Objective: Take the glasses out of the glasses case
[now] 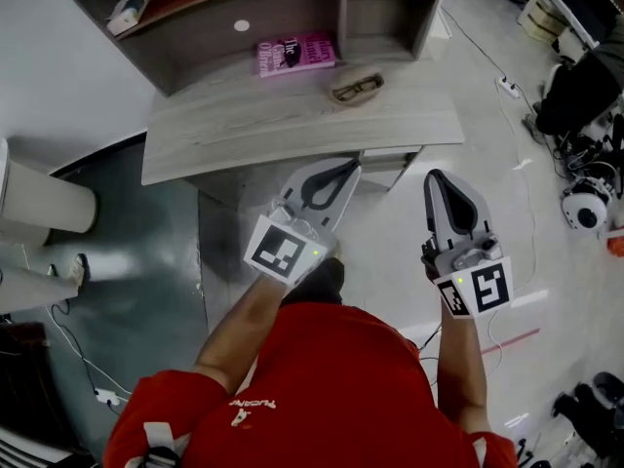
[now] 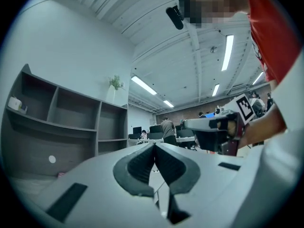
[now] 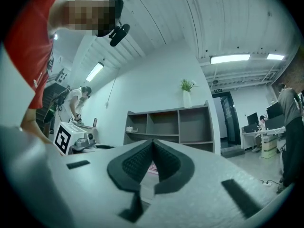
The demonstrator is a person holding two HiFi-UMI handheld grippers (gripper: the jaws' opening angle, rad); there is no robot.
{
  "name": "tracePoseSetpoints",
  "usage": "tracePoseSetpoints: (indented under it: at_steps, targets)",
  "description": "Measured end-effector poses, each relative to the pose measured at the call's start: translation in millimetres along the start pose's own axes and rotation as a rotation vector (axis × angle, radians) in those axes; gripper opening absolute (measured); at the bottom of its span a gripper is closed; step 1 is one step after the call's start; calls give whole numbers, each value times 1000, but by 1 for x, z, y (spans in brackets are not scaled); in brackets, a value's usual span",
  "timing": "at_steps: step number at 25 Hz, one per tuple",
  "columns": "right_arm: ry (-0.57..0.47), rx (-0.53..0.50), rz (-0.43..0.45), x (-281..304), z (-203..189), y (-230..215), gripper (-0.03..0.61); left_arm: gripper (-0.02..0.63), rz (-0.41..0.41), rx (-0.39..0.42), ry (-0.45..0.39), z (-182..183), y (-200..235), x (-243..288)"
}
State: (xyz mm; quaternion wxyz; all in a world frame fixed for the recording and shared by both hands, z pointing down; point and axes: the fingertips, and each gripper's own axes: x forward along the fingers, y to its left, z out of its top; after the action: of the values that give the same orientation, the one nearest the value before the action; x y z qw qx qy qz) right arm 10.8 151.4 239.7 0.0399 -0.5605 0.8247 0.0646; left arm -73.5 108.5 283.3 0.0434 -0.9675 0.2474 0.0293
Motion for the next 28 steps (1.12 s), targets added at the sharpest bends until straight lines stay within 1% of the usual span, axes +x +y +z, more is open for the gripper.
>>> tracePoseSetpoints:
  at_steps: [4, 7, 12, 17, 20, 25, 28]
  targets:
    - [8, 7, -26, 45, -10, -32, 5, 11, -23, -4, 28, -21, 36, 41]
    - [18, 13, -43, 75, -20, -53, 5, 11, -33, 5, 22, -38, 63, 71]
    - [31, 20, -74, 114, -34, -82, 5, 11, -67, 34, 51, -72, 96, 110]
    - [54, 28, -95, 134, -49, -101, 5, 11, -96, 22, 113, -108, 112, 135]
    - [79, 30, -98, 144, -63, -112, 5, 12, -95, 14, 144, -125, 118, 148]
    - [121, 27, -73, 161, -90, -131, 5, 12, -72, 24, 192, -151, 128, 172]
    - [144, 30, -43, 172, -105, -144, 5, 12, -58, 24, 244, -171, 135, 186]
